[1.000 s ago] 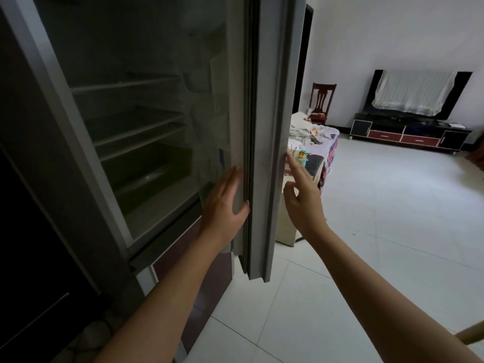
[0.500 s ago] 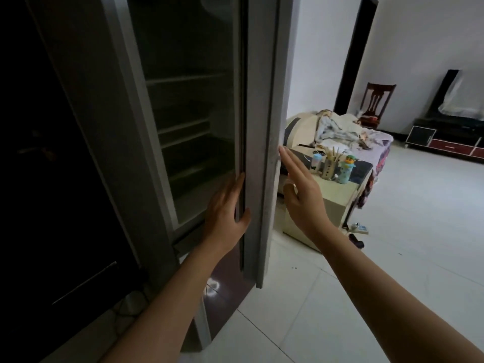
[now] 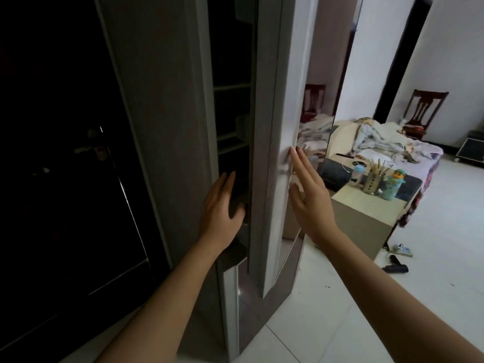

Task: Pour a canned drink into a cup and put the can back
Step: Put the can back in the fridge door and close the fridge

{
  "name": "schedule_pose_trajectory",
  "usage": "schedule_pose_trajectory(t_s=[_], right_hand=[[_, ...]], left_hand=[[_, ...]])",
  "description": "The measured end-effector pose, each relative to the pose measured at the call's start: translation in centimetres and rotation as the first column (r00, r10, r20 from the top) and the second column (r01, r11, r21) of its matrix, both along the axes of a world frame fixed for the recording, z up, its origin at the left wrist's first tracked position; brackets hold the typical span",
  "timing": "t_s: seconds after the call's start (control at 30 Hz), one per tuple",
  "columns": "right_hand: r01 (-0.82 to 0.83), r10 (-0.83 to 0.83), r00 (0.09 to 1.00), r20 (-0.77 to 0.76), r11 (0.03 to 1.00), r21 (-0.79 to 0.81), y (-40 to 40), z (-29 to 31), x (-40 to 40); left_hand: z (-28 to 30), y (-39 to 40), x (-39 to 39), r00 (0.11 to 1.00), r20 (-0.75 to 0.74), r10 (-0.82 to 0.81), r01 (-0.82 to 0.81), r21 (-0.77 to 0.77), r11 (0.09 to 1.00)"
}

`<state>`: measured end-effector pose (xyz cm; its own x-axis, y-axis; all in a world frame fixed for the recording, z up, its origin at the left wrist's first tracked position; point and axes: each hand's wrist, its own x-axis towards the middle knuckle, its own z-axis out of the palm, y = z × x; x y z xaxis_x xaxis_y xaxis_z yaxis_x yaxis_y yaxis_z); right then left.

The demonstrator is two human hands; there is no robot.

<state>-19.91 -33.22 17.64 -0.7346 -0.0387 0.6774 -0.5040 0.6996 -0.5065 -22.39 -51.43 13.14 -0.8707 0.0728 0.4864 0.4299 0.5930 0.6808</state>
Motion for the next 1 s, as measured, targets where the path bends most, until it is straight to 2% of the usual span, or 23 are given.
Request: schedule_pose_trajectory(t_s=[0.17, 0.37, 0.53, 1.0], right_hand=[[0.017, -0.017, 1.0, -0.021, 0.999, 0.036, -3.1, -0.4, -2.6], [0.048, -0.046, 0.999, -0.019, 0.992, 0.113, -5.8, -0.5, -5.4], [0.081, -0.08, 0.997, -0.012, 0.984, 0.157, -7.4, -0.4, -6.8], [0.129, -0.126, 0.992, -0.03, 0.978, 0.164, -9.8, -1.0, -9.1]], left_hand=[[0.5, -3.9, -4.0, 0.992, 0.063, 0.11, -0.115, 0.079, 0.99], [0.8, -7.6, -9.0, 0.986, 0.13, 0.102, -0.117, 0.115, 0.987], [0.9, -8.9, -11.8, 0.992, 0.075, 0.103, -0.102, -0.019, 0.995], [0.1, -10.0, -12.7, 1.0, 0.012, -0.002, 0.002, -0.006, 1.0]])
